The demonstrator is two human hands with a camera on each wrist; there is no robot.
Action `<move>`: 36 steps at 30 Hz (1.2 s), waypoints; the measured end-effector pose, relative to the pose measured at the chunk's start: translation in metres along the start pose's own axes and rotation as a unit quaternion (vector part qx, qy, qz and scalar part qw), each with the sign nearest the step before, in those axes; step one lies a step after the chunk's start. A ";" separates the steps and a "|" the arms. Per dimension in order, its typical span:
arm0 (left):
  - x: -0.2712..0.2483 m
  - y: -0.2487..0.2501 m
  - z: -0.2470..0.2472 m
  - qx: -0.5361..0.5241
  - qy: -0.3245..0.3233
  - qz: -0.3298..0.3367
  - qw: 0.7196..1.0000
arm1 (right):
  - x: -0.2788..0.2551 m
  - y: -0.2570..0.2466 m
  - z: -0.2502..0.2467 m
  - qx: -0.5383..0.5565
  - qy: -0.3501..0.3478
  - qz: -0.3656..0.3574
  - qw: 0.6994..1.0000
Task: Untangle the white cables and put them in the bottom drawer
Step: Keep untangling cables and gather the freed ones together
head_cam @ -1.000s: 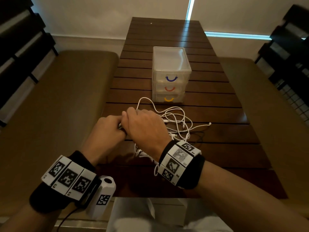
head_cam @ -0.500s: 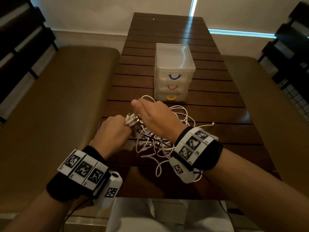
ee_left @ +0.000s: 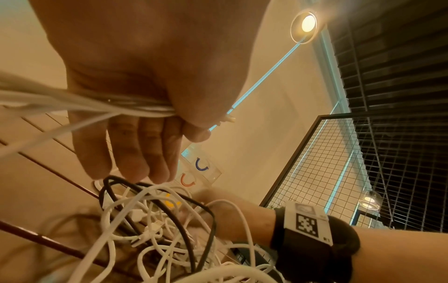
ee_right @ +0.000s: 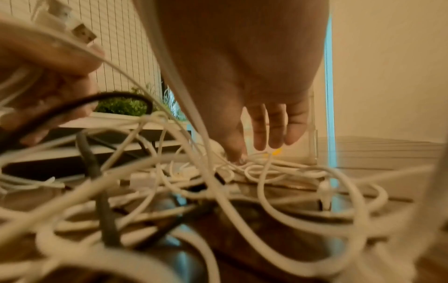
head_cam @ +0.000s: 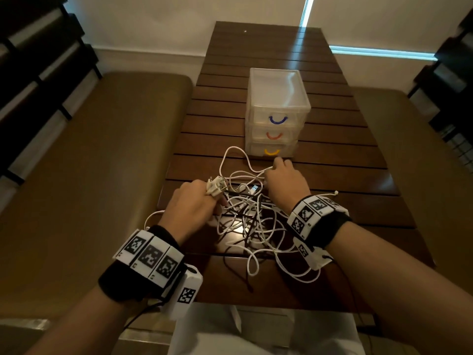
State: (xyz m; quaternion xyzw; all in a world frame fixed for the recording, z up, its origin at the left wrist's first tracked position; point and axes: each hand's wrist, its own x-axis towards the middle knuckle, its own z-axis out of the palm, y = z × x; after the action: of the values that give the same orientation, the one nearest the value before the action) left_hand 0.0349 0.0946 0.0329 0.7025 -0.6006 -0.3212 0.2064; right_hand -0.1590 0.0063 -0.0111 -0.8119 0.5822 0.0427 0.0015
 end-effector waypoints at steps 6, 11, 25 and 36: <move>-0.004 0.002 0.001 -0.181 -0.005 0.034 0.983 | -0.011 -0.003 -0.055 0.167 0.236 -0.029 0.957; -0.010 0.005 -0.003 -0.309 0.010 0.077 0.948 | -0.035 -0.037 -0.104 0.381 0.224 -0.078 0.893; -0.023 0.002 -0.015 -0.376 0.047 0.148 0.914 | -0.048 -0.083 -0.086 0.681 0.011 -0.056 0.730; -0.019 -0.004 -0.023 -0.629 0.060 0.001 0.775 | -0.061 -0.098 -0.047 0.467 -0.104 -0.167 0.862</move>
State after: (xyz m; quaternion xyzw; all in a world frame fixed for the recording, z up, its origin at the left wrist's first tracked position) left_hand 0.0522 0.1114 0.0503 0.4333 -0.2516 -0.5843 0.6384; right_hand -0.0828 0.0925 0.0353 -0.7923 0.3860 -0.1508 0.4478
